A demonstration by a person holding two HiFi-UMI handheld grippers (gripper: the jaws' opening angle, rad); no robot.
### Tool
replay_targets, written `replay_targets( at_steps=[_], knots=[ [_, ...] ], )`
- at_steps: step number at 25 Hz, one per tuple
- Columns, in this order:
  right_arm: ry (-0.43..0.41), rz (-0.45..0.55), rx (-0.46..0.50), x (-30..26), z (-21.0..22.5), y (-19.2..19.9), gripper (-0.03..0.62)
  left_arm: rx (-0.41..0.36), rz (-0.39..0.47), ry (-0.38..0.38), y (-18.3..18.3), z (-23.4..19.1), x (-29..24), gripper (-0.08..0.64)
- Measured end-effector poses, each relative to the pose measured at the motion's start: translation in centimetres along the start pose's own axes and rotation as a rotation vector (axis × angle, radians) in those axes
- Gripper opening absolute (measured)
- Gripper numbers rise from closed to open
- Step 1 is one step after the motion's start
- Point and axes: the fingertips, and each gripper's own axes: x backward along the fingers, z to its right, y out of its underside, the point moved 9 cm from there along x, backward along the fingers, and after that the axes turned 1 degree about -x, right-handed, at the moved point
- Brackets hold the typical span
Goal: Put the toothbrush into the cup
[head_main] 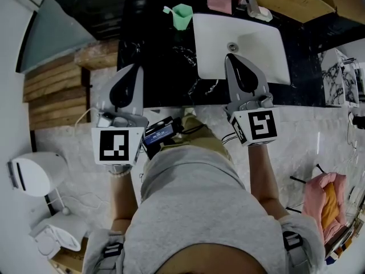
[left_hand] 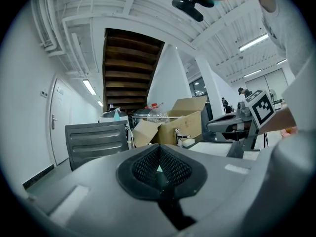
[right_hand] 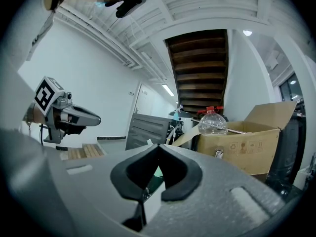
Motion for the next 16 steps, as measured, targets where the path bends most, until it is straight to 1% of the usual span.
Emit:
replay_targets(
  at_steps=[9, 16],
  knots=[
    [0.017, 0.003, -0.015, 0.39, 0.28, 0.30, -0.008, -0.015, 0.010, 0.012, -0.33, 0.28, -0.14, 0.009],
    [0.003, -0.001, -0.003, 0.13, -0.04, -0.06, -0.008, -0.014, 0.008, 0.003, -0.40, 0.17, 0.01, 0.009]
  ],
)
